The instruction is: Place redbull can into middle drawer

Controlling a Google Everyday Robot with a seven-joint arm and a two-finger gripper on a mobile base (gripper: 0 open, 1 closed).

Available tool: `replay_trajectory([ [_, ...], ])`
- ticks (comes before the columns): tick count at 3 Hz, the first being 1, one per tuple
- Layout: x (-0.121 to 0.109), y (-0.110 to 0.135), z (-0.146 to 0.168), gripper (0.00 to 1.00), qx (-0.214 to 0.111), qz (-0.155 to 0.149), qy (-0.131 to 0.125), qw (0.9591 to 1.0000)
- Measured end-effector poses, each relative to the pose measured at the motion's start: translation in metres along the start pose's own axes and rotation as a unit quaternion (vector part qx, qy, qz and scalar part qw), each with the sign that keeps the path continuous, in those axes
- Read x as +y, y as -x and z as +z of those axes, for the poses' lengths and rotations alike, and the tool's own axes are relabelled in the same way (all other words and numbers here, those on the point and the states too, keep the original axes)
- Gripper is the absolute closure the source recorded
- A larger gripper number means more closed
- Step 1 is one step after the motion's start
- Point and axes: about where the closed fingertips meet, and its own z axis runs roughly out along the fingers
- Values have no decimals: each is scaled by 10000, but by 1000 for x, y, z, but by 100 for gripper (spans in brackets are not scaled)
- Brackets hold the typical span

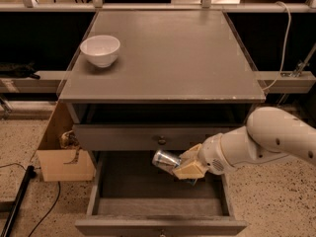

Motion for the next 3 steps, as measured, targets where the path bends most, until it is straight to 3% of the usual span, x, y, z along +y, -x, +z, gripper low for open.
replay_trajectory([
  [3, -27, -53, 46, 100, 115, 417, 119, 9990],
])
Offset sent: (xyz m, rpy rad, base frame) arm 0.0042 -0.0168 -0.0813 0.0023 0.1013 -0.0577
